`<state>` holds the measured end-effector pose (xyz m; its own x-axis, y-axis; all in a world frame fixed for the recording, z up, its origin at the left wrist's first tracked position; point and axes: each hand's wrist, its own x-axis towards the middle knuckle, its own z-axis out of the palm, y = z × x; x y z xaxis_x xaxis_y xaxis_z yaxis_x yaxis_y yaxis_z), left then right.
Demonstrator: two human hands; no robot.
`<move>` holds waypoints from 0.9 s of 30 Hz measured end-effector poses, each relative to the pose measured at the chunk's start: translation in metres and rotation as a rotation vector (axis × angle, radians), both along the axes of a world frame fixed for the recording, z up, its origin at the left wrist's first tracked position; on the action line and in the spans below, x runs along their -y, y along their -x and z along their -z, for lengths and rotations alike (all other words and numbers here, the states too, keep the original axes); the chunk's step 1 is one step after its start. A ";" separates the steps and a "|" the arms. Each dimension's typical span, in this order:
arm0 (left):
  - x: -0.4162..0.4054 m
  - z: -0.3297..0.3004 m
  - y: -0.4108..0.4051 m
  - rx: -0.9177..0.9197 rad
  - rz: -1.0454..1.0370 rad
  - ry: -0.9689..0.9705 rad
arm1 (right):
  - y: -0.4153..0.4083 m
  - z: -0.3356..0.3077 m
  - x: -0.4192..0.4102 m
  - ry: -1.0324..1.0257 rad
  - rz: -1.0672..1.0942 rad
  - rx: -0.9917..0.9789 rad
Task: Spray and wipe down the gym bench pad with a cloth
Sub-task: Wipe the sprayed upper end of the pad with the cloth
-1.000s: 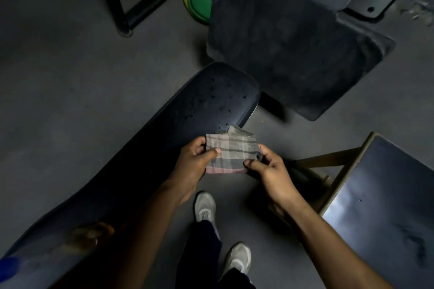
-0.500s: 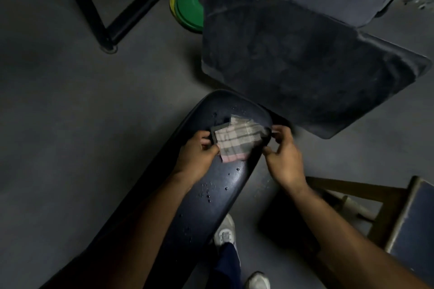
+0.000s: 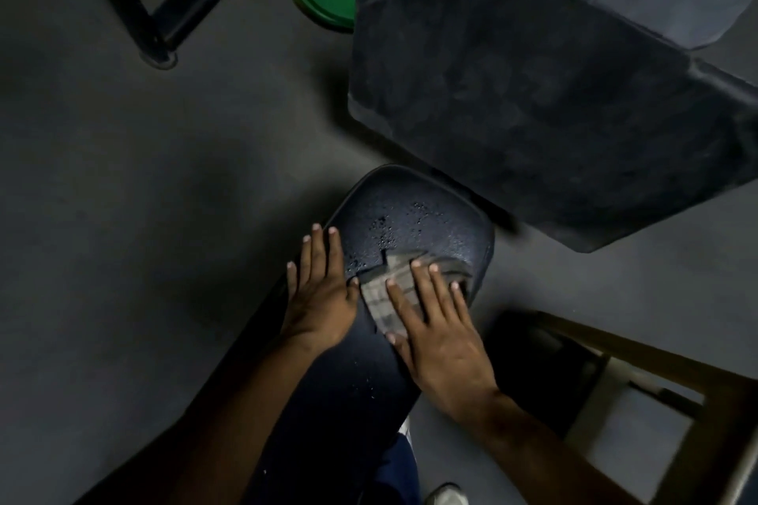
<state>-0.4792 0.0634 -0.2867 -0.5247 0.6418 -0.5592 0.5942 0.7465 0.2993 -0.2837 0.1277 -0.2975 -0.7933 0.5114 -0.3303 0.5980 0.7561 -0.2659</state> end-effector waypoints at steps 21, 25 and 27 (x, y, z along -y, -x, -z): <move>0.001 0.007 0.000 -0.038 0.030 -0.007 | 0.012 -0.004 -0.059 0.047 0.118 0.073; 0.000 0.007 -0.001 -0.051 0.016 -0.028 | 0.035 0.001 -0.091 0.049 0.321 0.041; 0.000 0.007 -0.001 -0.045 0.015 -0.025 | 0.068 0.003 -0.102 0.034 0.340 0.022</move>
